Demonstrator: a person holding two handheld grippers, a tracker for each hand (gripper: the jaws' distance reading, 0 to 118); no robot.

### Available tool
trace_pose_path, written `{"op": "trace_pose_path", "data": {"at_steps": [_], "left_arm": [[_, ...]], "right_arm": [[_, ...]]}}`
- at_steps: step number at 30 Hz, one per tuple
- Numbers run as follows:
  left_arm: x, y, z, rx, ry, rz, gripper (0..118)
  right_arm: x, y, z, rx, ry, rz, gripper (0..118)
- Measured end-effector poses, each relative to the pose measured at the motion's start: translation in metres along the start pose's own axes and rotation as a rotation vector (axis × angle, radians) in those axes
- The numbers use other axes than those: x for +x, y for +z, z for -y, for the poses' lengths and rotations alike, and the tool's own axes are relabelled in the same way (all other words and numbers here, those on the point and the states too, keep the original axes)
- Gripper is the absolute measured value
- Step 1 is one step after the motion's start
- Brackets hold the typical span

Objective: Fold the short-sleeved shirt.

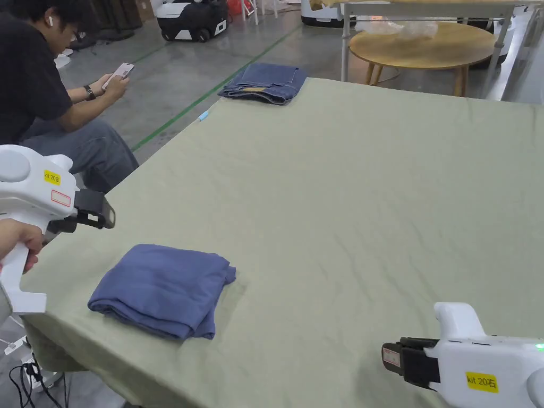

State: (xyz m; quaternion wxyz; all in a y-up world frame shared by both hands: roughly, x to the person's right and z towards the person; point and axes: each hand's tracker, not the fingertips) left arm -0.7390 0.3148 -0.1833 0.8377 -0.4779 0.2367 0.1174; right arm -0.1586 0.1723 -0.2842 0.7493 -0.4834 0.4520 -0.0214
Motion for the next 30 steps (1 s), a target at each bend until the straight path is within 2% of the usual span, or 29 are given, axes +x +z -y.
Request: {"op": "trace_pose_path", "data": {"at_steps": [5, 7, 9, 10, 11, 13, 15, 17, 19, 21, 25, 30], "left_arm": [[0.103, 0.063, 0.02, 0.27, -0.179, 0.043, 0], [0.125, 0.063, 0.016, 0.372, -0.266, 0.051, 0], [0.165, 0.081, 0.019, 0.469, -0.245, 0.156, 0], [0.204, 0.11, 0.022, 0.518, -0.223, 0.237, 0], [0.229, 0.124, 0.025, 0.577, -0.191, 0.26, 0], [0.283, 0.155, 0.034, 0.684, -0.235, 0.31, 0], [0.334, 0.188, 0.048, 0.784, -0.235, 0.298, 0], [0.372, 0.219, 0.057, 0.86, -0.221, 0.366, 0], [0.389, 0.246, 0.052, 0.907, -0.22, 0.377, 0], [0.409, 0.267, 0.057, 0.936, -0.218, 0.421, 0], [0.44, 0.289, 0.062, 1.012, -0.228, 0.399, 0], [0.455, 0.31, 0.074, 1.022, -0.195, 0.413, 0]], "right_arm": [[-0.019, 0.04, -0.015, 0.129, 0.07, 0.081, 0], [-0.025, 0.067, -0.028, 0.204, 0.093, 0.12, 0], [-0.031, 0.097, -0.038, 0.299, 0.108, 0.165, 0], [-0.035, 0.12, -0.046, 0.359, 0.126, 0.201, 0], [-0.038, 0.144, -0.053, 0.425, 0.142, 0.248, 0], [-0.048, 0.199, -0.06, 0.576, 0.16, 0.351, 0], [-0.055, 0.252, -0.067, 0.713, 0.171, 0.446, 0], [-0.068, 0.307, -0.067, 0.834, 0.184, 0.566, 0], [-0.073, 0.351, -0.067, 0.91, 0.193, 0.668, 0], [-0.077, 0.386, -0.062, 0.97, 0.169, 0.734, 0], [-0.073, 0.433, -0.046, 1.045, 0.1, 0.781, 0], [-0.063, 0.45, -0.038, 1.038, 0.086, 0.852, 0]]}}
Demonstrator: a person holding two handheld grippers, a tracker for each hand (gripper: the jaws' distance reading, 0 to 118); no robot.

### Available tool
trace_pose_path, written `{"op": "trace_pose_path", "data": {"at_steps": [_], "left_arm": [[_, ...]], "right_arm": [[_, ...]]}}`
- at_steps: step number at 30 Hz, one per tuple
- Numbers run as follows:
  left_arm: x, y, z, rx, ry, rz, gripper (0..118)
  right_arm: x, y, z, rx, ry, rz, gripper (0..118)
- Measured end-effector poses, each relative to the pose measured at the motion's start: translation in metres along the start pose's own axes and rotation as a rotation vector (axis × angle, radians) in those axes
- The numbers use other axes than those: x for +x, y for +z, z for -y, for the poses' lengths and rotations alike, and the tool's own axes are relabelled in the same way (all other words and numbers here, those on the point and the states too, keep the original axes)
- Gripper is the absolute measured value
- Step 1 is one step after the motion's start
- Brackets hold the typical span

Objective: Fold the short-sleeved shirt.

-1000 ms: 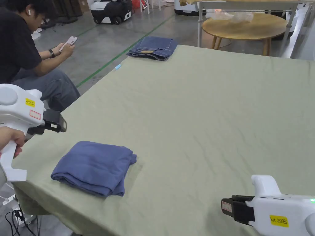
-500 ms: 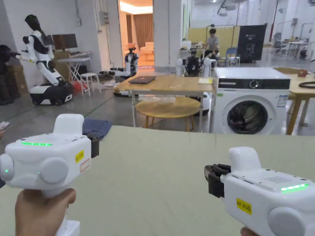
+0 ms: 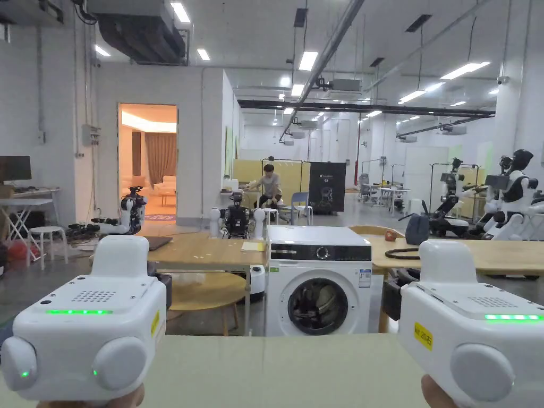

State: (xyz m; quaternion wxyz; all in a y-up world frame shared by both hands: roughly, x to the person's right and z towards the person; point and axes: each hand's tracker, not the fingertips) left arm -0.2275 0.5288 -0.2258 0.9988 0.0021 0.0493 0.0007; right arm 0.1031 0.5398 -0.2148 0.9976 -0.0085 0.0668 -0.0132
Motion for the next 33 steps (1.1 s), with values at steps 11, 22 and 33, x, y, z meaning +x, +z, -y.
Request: {"op": "trace_pose_path", "data": {"at_steps": [11, 22, 33], "left_arm": [[-0.007, 0.007, -0.003, -0.023, 0.042, -0.017, 0], [-0.007, -0.004, -0.002, -0.052, 0.013, -0.096, 117], [-0.013, -0.004, -0.001, -0.057, 0.123, 0.079, 118]], "right_arm": [[0.008, 0.002, -0.001, 0.01, 0.032, 0.045, 0], [-0.001, -0.019, 0.002, -0.061, 0.1, 0.115, 118], [0.009, -0.023, 0.005, -0.037, -0.047, 0.016, 118]]}}
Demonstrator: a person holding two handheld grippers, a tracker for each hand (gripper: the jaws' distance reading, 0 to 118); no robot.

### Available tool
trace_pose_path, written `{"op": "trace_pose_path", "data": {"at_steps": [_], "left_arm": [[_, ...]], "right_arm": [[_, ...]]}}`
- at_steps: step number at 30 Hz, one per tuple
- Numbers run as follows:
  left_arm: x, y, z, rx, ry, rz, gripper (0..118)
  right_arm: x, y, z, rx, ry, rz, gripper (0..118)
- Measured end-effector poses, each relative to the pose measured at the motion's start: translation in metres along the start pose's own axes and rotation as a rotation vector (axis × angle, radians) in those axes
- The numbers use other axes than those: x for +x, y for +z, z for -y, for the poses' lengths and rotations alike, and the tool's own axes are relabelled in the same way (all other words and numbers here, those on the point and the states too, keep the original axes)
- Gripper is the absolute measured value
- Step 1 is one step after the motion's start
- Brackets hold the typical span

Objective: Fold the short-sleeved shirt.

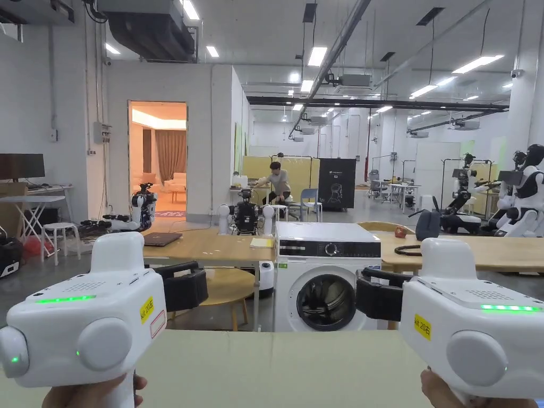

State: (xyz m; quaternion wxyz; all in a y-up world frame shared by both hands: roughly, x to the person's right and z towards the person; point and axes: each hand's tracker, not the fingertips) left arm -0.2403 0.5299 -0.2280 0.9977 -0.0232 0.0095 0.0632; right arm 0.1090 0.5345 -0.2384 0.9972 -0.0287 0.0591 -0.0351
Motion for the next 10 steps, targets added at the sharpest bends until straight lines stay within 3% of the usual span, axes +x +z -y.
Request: {"op": "trace_pose_path", "data": {"at_steps": [4, 10], "left_arm": [[0.009, 0.005, 0.0, 0.028, 0.016, -0.09, 118], [-0.013, -0.015, -0.002, 0.017, 0.07, -0.011, 117]], "right_arm": [[-0.008, 0.011, -0.005, 0.022, 0.018, 0.009, 118], [-0.006, 0.002, -0.003, 0.015, 0.023, 0.004, 118]]}}
